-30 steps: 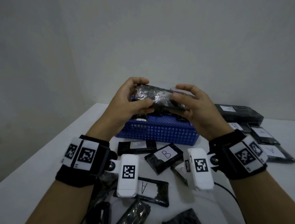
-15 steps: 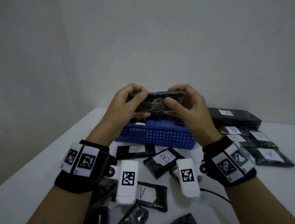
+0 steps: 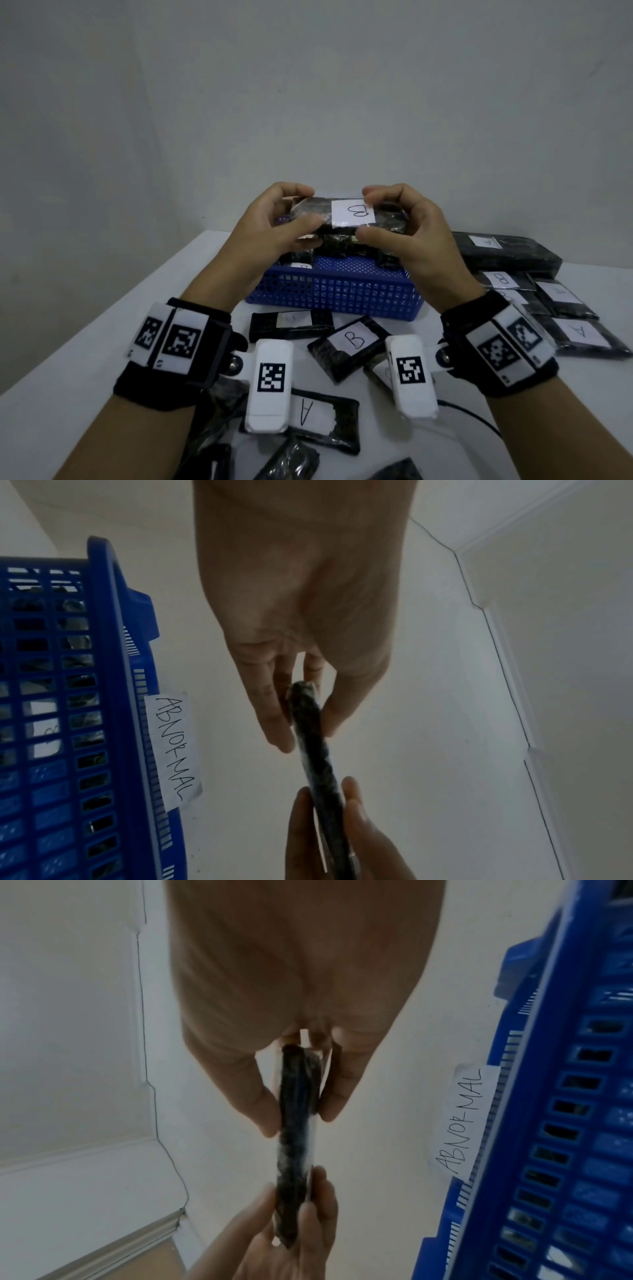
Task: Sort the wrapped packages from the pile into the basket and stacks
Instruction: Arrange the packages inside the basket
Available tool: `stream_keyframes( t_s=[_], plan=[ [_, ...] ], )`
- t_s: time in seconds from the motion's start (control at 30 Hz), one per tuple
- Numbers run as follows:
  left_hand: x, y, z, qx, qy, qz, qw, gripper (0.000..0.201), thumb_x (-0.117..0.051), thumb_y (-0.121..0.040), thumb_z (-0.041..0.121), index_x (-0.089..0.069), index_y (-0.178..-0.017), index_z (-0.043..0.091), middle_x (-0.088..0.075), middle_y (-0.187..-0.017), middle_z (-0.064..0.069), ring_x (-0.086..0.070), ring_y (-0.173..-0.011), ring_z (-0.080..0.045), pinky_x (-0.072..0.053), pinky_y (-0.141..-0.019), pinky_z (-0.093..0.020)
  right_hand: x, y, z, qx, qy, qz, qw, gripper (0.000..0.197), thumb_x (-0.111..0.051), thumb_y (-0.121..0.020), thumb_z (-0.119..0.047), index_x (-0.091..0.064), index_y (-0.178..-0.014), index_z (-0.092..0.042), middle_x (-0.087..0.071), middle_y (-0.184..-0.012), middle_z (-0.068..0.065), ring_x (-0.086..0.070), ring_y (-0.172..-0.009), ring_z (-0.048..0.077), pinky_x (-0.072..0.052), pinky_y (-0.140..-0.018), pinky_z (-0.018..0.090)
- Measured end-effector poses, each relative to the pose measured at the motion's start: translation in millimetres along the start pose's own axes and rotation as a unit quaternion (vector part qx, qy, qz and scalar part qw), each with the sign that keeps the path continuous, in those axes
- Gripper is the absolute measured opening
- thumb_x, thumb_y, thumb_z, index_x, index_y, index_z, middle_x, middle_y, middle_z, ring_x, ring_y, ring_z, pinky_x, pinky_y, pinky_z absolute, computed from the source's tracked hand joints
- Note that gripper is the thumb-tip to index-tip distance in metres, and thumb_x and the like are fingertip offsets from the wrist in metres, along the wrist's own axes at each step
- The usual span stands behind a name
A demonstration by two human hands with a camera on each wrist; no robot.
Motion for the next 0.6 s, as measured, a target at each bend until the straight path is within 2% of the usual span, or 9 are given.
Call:
stream_keyframes(
  t_s=[0.1, 0.2, 0.23, 0.3, 0.4, 0.5, 0.53, 0.6],
  plan=[
    [1, 2, -1, -0.004, 0.011, -0.005, 1.0, 0.038, -0.067, -0.087, -0.005, -0.058, -0.117, 0.015, -0.062, -0.122, -0.012, -0.07, -0.098, -0.025, -0.061, -0.072, -0.031, 3, -2, 9, -0.028, -0.015, 0.025, 0.999, 0.038, -0.074, -0.088, -0.011, -0.059, -0.123, -0.013, -0.068, -0.122, 0.005, -0.071, -0.105, 0.018, -0.06, -0.086, 0.031],
    [0, 3, 4, -0.027, -0.003, -0.002, 1.0, 0.029, -0.063, -0.09, -0.006, -0.059, -0.109, 0.016, -0.063, -0.115, -0.005, -0.071, -0.096, -0.024, -0.062, -0.069, -0.034, 5, -1, 17, -0.053, -0.053, 0.053, 0.996, 0.037, -0.072, -0.088, 0.001, -0.057, -0.121, -0.009, -0.075, -0.1, 0.01, -0.075, -0.089, 0.023, -0.06, -0.075, 0.028],
    [1, 3, 5, -0.034, -0.01, 0.007, 0.999, 0.027, -0.061, -0.091, -0.007, -0.059, -0.104, 0.016, -0.063, -0.112, -0.002, -0.072, -0.095, -0.023, -0.062, -0.068, -0.035, 4, -1, 17, -0.053, -0.055, 0.05, 0.996, 0.037, -0.071, -0.087, 0.003, -0.056, -0.119, -0.009, -0.076, -0.1, 0.011, -0.075, -0.088, 0.024, -0.061, -0.074, 0.028],
    [3, 3, 6, -0.042, -0.019, 0.02, 0.999, 0.026, -0.061, -0.09, -0.008, -0.059, -0.098, 0.017, -0.064, -0.108, 0.001, -0.072, -0.094, -0.023, -0.063, -0.068, -0.037, 3, -1, 14, -0.044, -0.046, 0.046, 0.997, 0.036, -0.071, -0.088, 0.002, -0.053, -0.117, -0.01, -0.076, -0.107, 0.01, -0.075, -0.094, 0.024, -0.061, -0.077, 0.03],
    [5, 3, 5, -0.028, 0.0, 0.024, 0.999, 0.019, -0.058, -0.095, 0.001, -0.065, -0.099, 0.019, -0.066, -0.102, 0.004, -0.072, -0.085, -0.019, -0.063, -0.068, -0.037, 12, -1, 18, -0.043, 0.024, 0.089, 0.995, 0.035, -0.075, -0.089, -0.011, -0.054, -0.117, -0.012, -0.07, -0.112, 0.005, -0.073, -0.095, 0.014, -0.059, -0.08, 0.026],
    [5, 3, 3, -0.007, 0.035, 0.01, 0.999, 0.021, -0.057, -0.096, 0.004, -0.068, -0.106, 0.019, -0.068, -0.1, 0.005, -0.071, -0.085, -0.019, -0.063, -0.068, -0.035, 21, 1, 30, -0.079, 0.052, 0.123, 0.988, 0.033, -0.08, -0.085, -0.02, -0.062, -0.112, -0.015, -0.07, -0.111, 0.005, -0.072, -0.1, 0.022, -0.061, -0.086, 0.037],
    [5, 3, 4, -0.009, 0.039, 0.005, 0.999, 0.02, -0.06, -0.094, 0.005, -0.067, -0.107, 0.019, -0.068, -0.101, 0.003, -0.071, -0.088, -0.019, -0.063, -0.069, -0.034, 21, 1, 32, -0.088, 0.055, 0.114, 0.988, 0.031, -0.08, -0.084, -0.021, -0.065, -0.11, -0.015, -0.071, -0.111, 0.004, -0.072, -0.103, 0.023, -0.061, -0.088, 0.04],
    [2, 4, 7, -0.02, 0.031, -0.005, 0.999, 0.021, -0.067, -0.088, 0.009, -0.066, -0.107, 0.017, -0.068, -0.105, 0.001, -0.071, -0.09, -0.018, -0.063, -0.071, -0.034, 14, 0, 29, -0.102, 0.069, 0.067, 0.99, 0.034, -0.079, -0.084, -0.03, -0.067, -0.114, -0.022, -0.069, -0.114, -0.003, -0.069, -0.108, 0.018, -0.06, -0.089, 0.04]
  ],
)
Point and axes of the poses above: each hand's wrist, its own y-axis away from the middle knuckle, its own x-axis out of the back of the hand, z = x × y, the point moved 9 cm from there along -y, towards the middle knuckle
